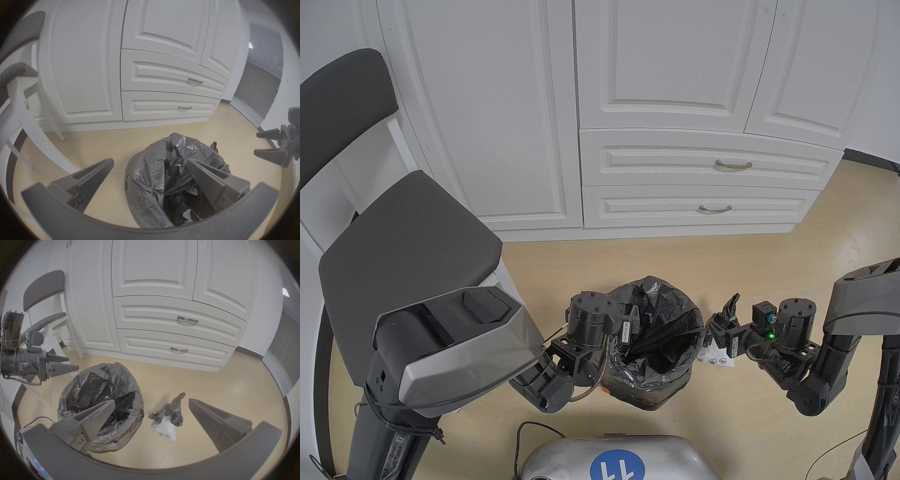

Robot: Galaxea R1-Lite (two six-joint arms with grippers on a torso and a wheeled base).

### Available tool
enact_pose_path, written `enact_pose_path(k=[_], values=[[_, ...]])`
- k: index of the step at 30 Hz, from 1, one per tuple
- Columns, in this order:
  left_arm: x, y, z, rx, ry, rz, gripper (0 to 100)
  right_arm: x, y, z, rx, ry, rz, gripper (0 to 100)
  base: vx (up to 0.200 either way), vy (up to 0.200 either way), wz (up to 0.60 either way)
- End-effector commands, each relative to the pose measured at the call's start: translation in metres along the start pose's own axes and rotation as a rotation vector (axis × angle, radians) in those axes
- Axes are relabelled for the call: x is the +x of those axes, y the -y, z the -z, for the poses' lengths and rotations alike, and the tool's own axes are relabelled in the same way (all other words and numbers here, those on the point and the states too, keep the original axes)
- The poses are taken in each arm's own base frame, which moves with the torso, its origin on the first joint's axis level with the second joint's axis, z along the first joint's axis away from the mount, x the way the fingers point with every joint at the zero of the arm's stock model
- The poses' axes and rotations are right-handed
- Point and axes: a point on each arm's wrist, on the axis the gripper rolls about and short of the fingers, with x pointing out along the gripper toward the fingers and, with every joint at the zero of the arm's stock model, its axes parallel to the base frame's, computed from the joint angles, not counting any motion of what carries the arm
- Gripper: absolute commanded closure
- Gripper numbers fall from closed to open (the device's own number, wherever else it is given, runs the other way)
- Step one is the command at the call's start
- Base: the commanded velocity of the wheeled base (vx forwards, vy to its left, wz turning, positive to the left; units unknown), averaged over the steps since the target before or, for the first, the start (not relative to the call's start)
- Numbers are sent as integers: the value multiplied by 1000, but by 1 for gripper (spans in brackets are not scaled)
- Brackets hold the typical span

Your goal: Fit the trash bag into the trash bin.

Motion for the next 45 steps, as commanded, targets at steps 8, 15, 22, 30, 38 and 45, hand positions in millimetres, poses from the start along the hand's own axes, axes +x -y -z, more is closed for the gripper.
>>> enact_pose_path(k=[8,15,22,30,38,45], values=[[19,3,32,30,-45,-18,0,11,0,8,-1,-4,13,0,0,0,0],[34,-21,50,73,-84,-72,0,12,0,9,-1,-5,14,0,0,0,0],[46,-49,41,47,-62,-131,0,12,4,10,-2,-11,24,0,0,0,0],[41,-57,30,40,-47,-140,0,14,6,12,-3,-17,31,0,0,0,0],[33,-53,29,44,-57,-130,0,13,7,14,-5,-25,35,0,0,0,0],[22,-45,15,39,-20,-105,0,12,10,15,-38,-36,40,0,0,0,0]])
